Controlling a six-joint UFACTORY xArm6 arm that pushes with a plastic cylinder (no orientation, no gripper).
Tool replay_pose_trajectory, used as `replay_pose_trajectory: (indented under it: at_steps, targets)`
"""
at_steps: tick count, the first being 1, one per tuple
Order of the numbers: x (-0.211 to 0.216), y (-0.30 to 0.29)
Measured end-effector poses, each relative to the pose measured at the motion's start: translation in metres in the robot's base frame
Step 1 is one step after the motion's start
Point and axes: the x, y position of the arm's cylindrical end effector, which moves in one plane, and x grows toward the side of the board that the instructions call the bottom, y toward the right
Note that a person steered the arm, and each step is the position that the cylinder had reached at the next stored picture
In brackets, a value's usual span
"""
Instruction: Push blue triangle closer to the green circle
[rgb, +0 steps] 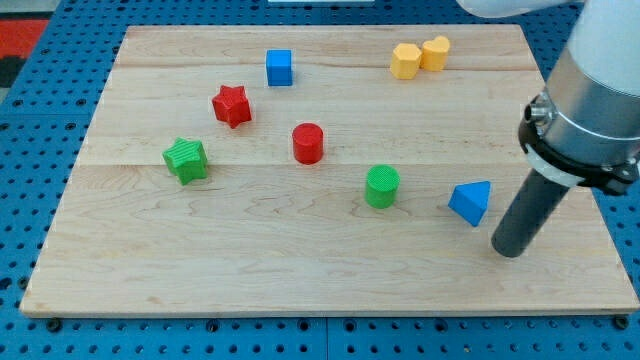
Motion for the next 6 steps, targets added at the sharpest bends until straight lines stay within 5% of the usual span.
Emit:
replay_pose_trajectory:
  at_steps: [2,4,6]
  targets:
    - [-0.006,-0.022]
    - [0.0,0.026]
    - [-0.072,-0.033]
